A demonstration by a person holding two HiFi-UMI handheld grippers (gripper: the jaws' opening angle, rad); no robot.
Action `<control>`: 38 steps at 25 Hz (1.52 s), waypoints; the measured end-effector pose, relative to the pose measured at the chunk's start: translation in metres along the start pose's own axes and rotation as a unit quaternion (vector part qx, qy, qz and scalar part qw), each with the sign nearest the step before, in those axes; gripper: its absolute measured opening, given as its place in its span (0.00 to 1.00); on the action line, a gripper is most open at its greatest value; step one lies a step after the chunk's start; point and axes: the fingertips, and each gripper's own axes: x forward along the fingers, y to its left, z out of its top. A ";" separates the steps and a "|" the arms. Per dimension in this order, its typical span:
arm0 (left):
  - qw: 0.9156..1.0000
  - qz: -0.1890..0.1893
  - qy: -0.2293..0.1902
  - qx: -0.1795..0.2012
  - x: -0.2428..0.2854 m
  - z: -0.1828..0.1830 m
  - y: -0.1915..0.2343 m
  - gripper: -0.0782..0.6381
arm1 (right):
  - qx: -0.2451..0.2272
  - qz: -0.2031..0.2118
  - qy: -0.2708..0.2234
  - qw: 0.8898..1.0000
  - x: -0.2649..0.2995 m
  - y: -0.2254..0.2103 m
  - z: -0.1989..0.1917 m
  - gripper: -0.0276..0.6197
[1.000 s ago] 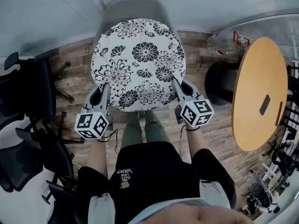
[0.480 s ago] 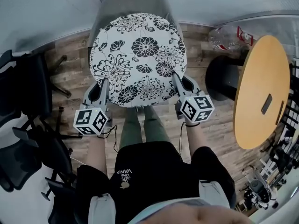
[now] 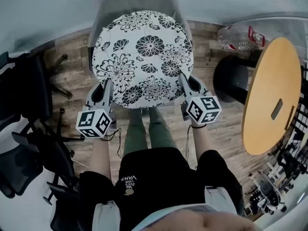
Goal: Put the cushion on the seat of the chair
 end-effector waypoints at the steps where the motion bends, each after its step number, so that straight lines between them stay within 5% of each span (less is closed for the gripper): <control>1: 1.000 0.001 0.001 0.000 0.000 0.000 0.000 0.19 | 0.000 -0.002 0.002 1.000 0.001 -0.001 -0.001 0.11; 38: 1.000 0.006 0.017 -0.009 -0.001 0.003 0.002 0.19 | -0.003 -0.024 0.026 0.999 0.001 -0.002 0.003 0.11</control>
